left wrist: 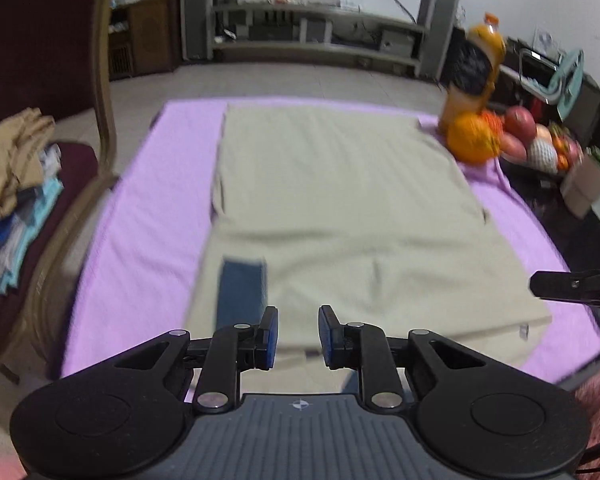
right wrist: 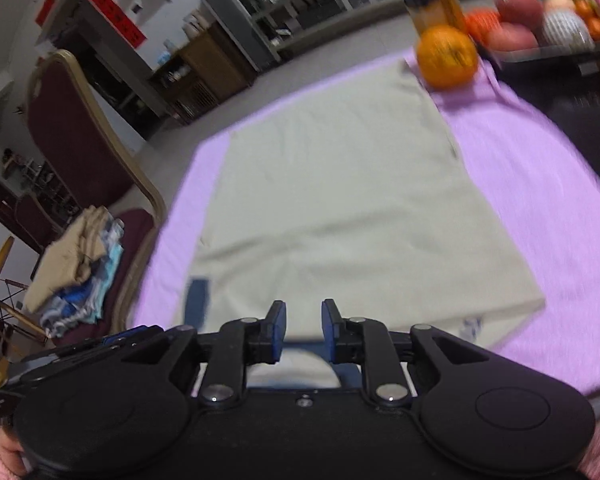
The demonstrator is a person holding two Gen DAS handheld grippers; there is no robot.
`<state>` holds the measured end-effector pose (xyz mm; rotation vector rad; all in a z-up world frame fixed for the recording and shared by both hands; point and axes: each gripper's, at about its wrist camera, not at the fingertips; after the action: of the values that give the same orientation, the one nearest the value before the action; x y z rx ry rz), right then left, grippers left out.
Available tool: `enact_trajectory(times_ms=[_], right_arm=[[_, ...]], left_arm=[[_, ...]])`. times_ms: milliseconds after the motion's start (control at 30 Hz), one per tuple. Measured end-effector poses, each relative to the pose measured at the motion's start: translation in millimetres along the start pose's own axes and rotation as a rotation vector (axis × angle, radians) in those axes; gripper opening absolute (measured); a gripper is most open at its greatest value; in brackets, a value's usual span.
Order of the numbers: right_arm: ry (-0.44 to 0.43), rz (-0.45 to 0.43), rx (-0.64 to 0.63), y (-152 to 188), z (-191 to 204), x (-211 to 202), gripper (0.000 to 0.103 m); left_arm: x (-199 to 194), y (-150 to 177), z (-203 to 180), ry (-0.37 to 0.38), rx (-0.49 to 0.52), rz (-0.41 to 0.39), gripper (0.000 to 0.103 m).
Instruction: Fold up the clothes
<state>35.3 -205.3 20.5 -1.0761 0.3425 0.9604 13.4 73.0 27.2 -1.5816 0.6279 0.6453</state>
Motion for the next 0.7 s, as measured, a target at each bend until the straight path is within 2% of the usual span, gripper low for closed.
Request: enact_trajectory(times_ms=[67,167,267,333,467,567,700], right_arm=[[0.007,-0.044,-0.052,-22,14,-4,0.027],[0.03,-0.101,-0.129,-57,29,1,0.029],[0.081,-0.131,-0.154,-92,26,22,0.03],[0.112,-0.144,-0.153,-116,19,39,0.03],[0.183,-0.176,-0.123,-168,-4,83,0.03],[0.253,-0.169,-0.116,-205,-22,129,0.03],[0.363,-0.143,-0.116,-246,-49,196,0.039]], left_arm=[[10,-23,6,-0.024,0.006,-0.015,0.034],[26,-57,16,-0.063,0.017,-0.033,0.036],[43,-92,25,-0.102,0.027,-0.051,0.04],[69,-113,37,-0.121,-0.006,-0.034,0.04],[123,-152,61,-0.15,-0.075,-0.02,0.044],[166,-174,73,-0.186,-0.076,-0.016,0.05],[220,-198,83,-0.207,-0.069,0.003,0.056]])
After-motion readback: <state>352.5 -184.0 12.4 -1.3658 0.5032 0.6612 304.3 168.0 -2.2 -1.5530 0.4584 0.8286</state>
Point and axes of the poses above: each gripper's, at about its wrist camera, not at the fingertips, and x roughly the way its jaws point, z to its left, y to its underside, and after that the axes turned 2 degrees about -x, right-handed
